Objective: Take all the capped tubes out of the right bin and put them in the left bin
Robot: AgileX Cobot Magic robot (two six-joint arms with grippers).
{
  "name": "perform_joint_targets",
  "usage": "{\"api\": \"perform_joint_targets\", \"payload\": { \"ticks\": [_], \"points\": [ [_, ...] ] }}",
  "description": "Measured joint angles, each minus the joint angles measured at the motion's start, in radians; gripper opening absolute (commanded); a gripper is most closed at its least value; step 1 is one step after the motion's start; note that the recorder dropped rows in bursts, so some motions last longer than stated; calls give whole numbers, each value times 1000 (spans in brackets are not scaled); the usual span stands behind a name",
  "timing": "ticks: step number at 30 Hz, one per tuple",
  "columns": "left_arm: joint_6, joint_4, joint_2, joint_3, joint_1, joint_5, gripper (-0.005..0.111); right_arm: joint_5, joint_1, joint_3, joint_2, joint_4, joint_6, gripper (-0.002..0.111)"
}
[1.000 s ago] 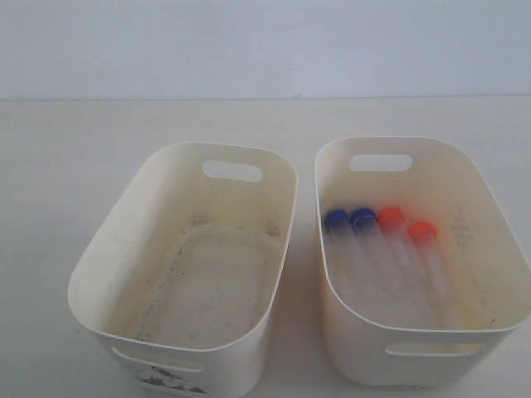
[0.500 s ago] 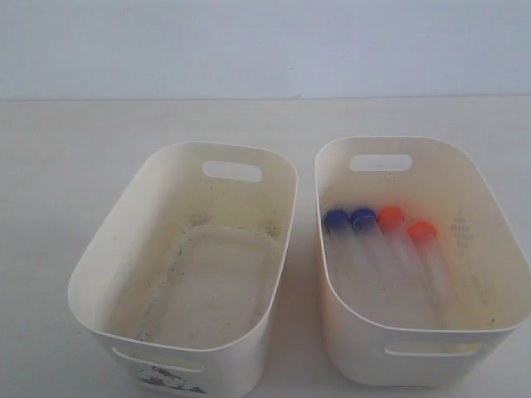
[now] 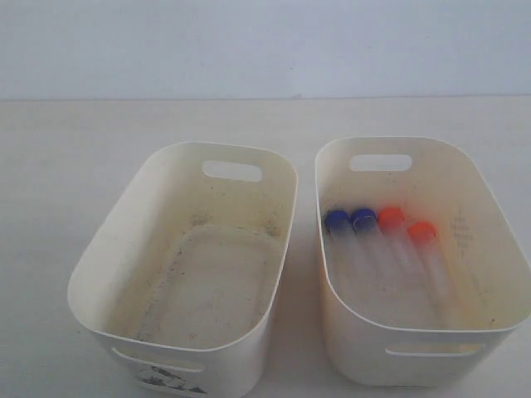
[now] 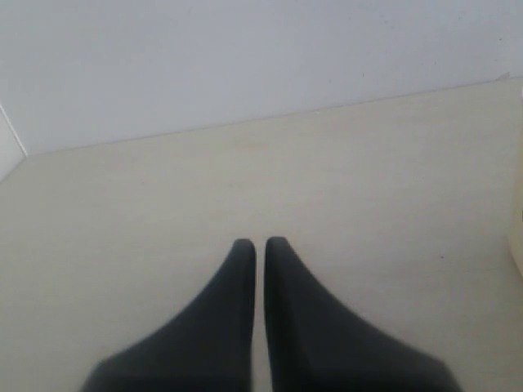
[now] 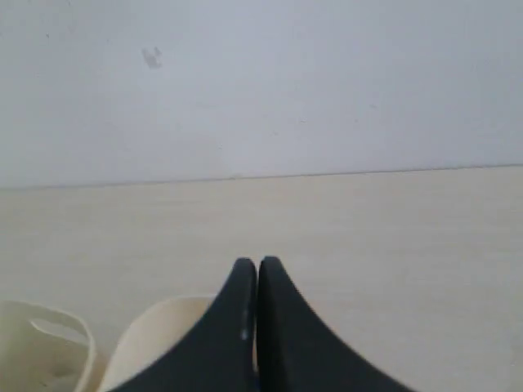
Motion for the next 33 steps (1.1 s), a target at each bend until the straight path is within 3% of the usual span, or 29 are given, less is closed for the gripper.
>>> {"api": "perform_joint_targets", "payload": {
  "ticks": [3, 8, 14, 19, 22, 26, 28, 33],
  "points": [
    [0, 0, 0, 0, 0, 0, 4, -19, 0, -4, 74, 176, -96, 0],
    [0, 0, 0, 0, 0, 0, 4, 108, 0, -4, 229, 510, -464, 0],
    [0, 0, 0, 0, 0, 0, 4, 219, 0, -9, 350, 575, -548, 0],
    [0, 0, 0, 0, 0, 0, 4, 312, 20, -128, 385, 398, -429, 0],
    [0, 0, 0, 0, 0, 0, 4, 397, 93, -273, 400, 113, -187, 0],
    [0, 0, 0, 0, 0, 0, 4, 650, 227, -480, 470, -240, 154, 0],
    [0, 0, 0, 0, 0, 0, 4, 755, 260, -564, 530, -307, 236, 0],
    [0, 0, 0, 0, 0, 0, 4, 797, 277, -681, 668, -290, 285, 0]
  ]
}}
